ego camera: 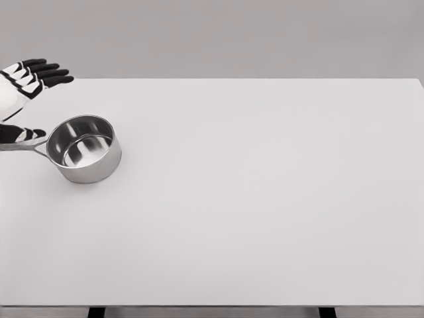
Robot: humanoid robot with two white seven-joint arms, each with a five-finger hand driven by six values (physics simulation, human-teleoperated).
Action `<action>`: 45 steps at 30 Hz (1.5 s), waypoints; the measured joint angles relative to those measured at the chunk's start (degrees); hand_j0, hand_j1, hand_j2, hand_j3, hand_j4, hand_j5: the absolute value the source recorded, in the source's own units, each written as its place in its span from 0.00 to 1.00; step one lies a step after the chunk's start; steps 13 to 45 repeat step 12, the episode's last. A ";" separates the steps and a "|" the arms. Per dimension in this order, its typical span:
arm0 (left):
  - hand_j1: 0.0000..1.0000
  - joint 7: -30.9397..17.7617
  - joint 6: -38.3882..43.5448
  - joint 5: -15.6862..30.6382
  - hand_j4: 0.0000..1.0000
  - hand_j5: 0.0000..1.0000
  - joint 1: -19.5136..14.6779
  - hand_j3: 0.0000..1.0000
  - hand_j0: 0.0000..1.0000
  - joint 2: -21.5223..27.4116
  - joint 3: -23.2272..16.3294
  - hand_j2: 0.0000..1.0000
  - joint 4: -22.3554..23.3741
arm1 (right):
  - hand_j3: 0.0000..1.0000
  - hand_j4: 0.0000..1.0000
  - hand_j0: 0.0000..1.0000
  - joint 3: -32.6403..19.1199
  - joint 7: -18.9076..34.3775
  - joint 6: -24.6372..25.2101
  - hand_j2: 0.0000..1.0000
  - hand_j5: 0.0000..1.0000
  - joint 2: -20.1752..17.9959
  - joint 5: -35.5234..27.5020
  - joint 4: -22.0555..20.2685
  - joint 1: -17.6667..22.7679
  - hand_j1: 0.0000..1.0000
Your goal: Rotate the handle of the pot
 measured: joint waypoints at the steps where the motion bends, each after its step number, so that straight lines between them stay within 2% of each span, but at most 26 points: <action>1: 1.00 -0.03 0.00 0.82 1.00 1.00 0.00 1.00 1.00 -0.04 0.02 1.00 -0.46 | 1.00 1.00 1.00 0.00 -0.01 0.01 1.00 1.00 0.00 0.00 0.00 0.00 1.00; 10: 1.00 -0.11 -0.01 3.24 1.00 1.00 0.00 1.00 1.00 -2.62 -0.60 1.00 -3.21 | 1.00 1.00 1.00 0.00 0.00 0.01 1.00 1.00 0.00 0.00 0.00 0.00 1.00; 45: 1.00 -0.11 -0.01 3.26 1.00 1.00 0.00 1.00 1.00 -2.79 -0.62 1.00 -3.30 | 1.00 1.00 1.00 0.00 0.00 0.01 1.00 1.00 0.00 0.00 0.00 0.00 1.00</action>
